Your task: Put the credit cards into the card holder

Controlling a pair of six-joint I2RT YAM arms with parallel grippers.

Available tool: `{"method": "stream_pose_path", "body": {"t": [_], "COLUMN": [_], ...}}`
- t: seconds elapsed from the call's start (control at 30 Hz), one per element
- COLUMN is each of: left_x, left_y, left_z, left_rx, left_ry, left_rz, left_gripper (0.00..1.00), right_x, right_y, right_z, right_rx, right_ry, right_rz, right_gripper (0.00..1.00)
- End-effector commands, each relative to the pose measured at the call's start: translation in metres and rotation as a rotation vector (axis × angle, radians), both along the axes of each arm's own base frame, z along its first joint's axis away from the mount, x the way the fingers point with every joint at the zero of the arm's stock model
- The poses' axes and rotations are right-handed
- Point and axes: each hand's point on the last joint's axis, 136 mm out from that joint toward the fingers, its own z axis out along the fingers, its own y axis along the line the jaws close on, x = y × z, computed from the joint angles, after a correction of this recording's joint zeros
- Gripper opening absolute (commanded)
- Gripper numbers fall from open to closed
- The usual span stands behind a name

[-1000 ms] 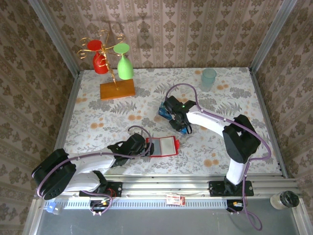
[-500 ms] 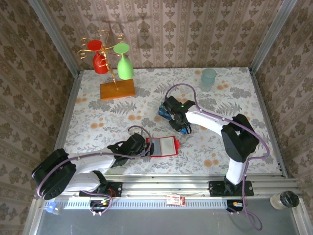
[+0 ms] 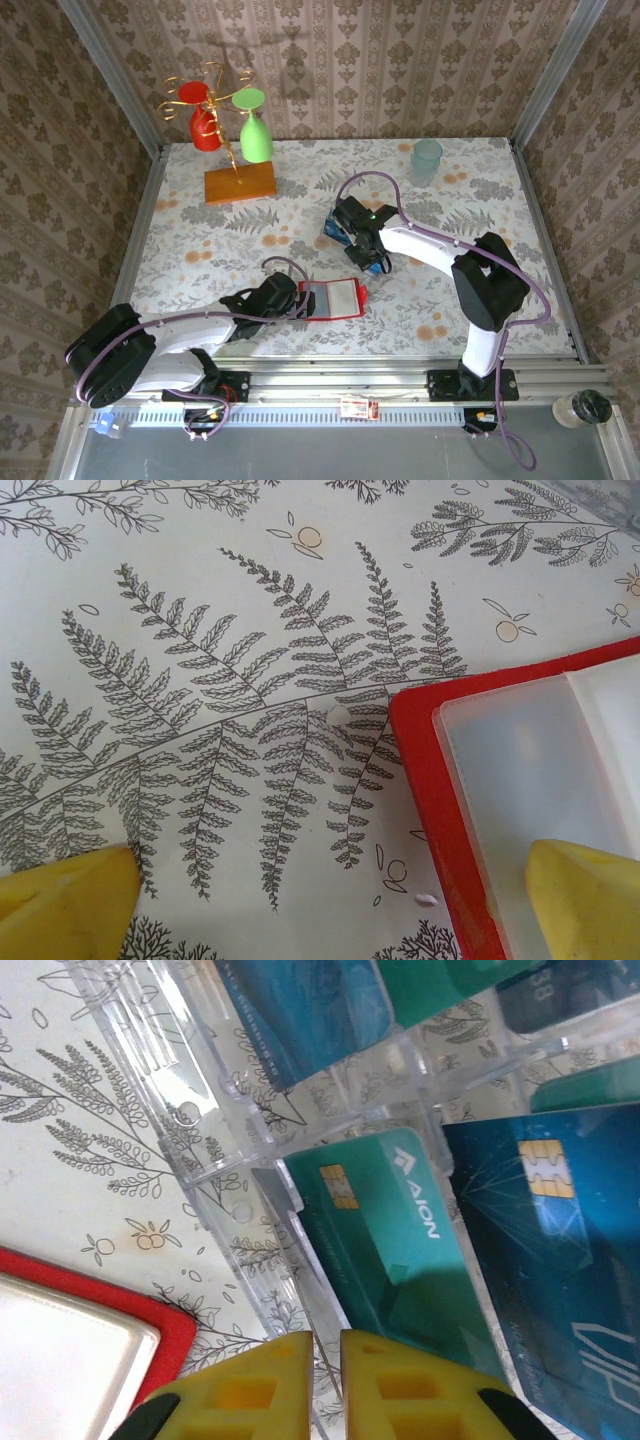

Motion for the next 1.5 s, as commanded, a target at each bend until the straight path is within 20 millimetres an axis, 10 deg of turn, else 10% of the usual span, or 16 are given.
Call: {"method": "stream_pose_path", "body": {"t": [0.0, 0.43, 0.97, 1.47], "left_x": [-0.002, -0.001, 0.007, 0.013], "left_y": [0.004, 0.004, 0.018, 0.030], "left_z": [-0.005, -0.004, 0.004, 0.015], "left_rx": [0.002, 0.004, 0.007, -0.005], "left_ry": [0.012, 0.012, 0.003, -0.008], "left_rz": [0.020, 0.021, 0.053, 0.081], "left_gripper": [1.00, 1.00, 1.00, 1.00], "right_x": [-0.010, -0.002, -0.026, -0.074], "right_y": [0.004, 0.009, 0.048, 0.087], "right_z": [-0.009, 0.008, 0.097, 0.042], "right_rx": [0.003, 0.013, 0.396, 0.937], "right_ry": [0.057, 0.024, -0.073, 0.125], "right_rz": [0.037, 0.073, 0.025, -0.293], "right_gripper": [0.14, 0.00, 0.00, 0.00]}}
